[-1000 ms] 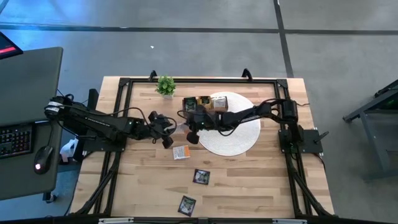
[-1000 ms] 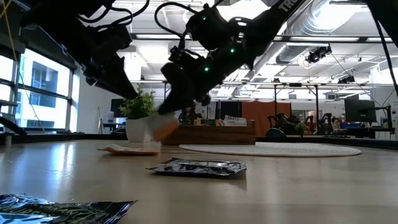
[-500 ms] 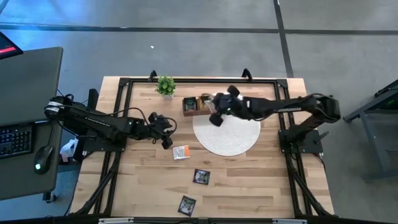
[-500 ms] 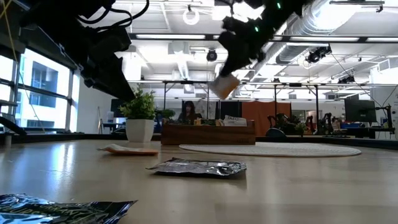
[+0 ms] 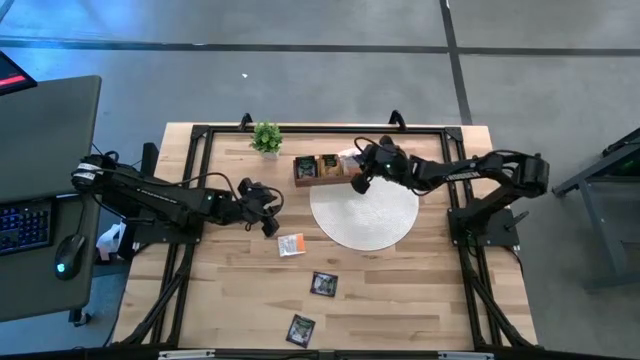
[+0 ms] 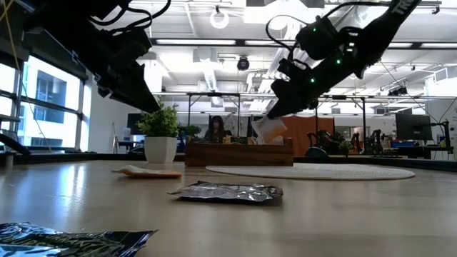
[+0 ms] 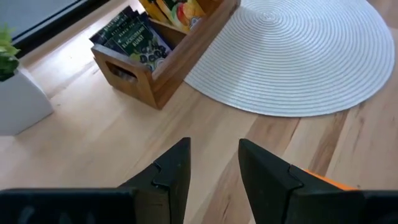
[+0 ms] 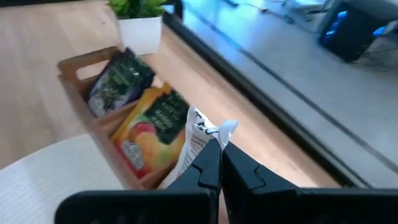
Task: Pick & Place Tea
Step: Put the white tea bag into the right section of the wooden organizer
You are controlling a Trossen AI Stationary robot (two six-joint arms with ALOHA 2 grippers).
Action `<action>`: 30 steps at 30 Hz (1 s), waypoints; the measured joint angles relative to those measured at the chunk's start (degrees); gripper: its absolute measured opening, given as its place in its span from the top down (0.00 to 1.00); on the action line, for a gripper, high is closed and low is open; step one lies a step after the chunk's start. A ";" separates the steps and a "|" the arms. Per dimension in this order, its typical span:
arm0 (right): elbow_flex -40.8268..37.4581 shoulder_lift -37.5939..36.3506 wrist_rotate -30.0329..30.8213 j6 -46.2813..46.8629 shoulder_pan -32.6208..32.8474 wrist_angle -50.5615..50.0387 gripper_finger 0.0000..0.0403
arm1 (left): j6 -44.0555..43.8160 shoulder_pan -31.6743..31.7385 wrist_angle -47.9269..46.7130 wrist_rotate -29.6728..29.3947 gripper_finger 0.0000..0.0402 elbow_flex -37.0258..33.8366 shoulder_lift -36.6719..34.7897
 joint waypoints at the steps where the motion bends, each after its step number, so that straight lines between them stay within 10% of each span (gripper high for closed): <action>1: 0.01 0.38 -1.16 0.00 -0.26 0.36 1.00 | 0.27 0.00 0.06 -0.28 0.67 0.00 0.00; 14: 0.04 7.88 -0.02 -4.24 -0.32 8.79 0.98 | 1.52 0.00 0.39 -1.69 0.67 0.00 0.00; 30: 0.25 7.70 3.59 -5.26 2.01 10.22 0.69 | 1.58 0.00 0.39 -1.22 0.67 -0.02 0.00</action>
